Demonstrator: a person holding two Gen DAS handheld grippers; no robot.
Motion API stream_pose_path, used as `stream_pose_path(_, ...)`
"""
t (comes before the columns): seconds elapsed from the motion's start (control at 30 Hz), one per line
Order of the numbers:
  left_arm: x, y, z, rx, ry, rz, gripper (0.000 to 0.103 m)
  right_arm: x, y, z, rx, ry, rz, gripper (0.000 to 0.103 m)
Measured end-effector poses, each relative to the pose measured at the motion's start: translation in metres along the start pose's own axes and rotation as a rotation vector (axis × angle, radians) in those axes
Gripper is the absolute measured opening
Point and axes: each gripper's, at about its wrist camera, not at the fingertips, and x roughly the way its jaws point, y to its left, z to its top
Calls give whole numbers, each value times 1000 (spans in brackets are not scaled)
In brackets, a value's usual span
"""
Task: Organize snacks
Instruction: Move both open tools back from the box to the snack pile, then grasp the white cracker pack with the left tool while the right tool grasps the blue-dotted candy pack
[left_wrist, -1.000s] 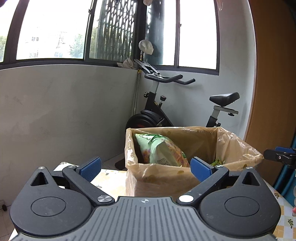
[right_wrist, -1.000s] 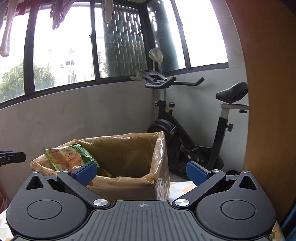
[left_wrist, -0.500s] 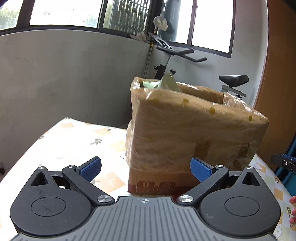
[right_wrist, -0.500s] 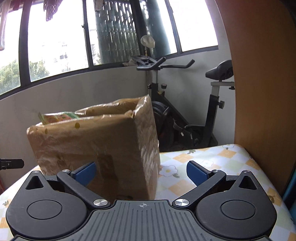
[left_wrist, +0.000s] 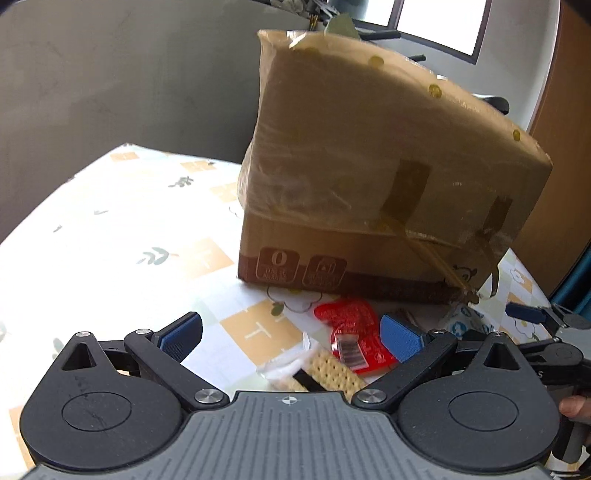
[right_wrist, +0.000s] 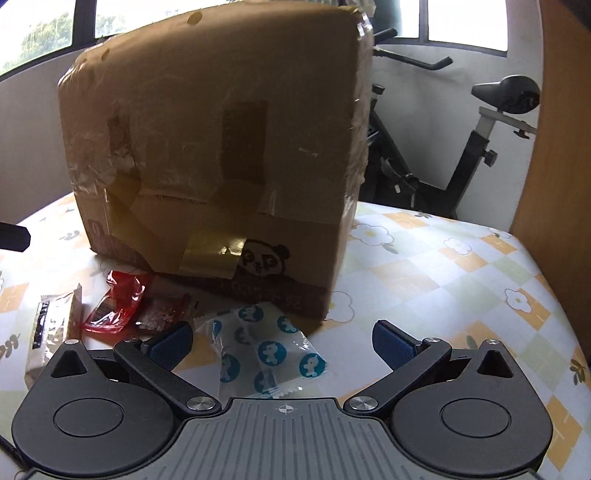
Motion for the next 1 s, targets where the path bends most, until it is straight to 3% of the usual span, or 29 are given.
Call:
stream_pose_path(0.13, 8, 0, -10, -9, 66, -4, 103, 17, 8, 2, -23, 36, 17, 102)
stream_pose_path(0.5, 29, -23, -21, 52, 144, 14, 103, 30, 9, -5, -17, 70, -1, 103)
stream_pose_path(0.7, 45, -37, -28, 137, 172, 55, 103, 28, 6, -7, -13, 61, -9, 103)
stream_pose_path(1.0, 44, -19, -35, 125, 190, 64, 103, 24, 17, -10, -47, 38, -37, 103)
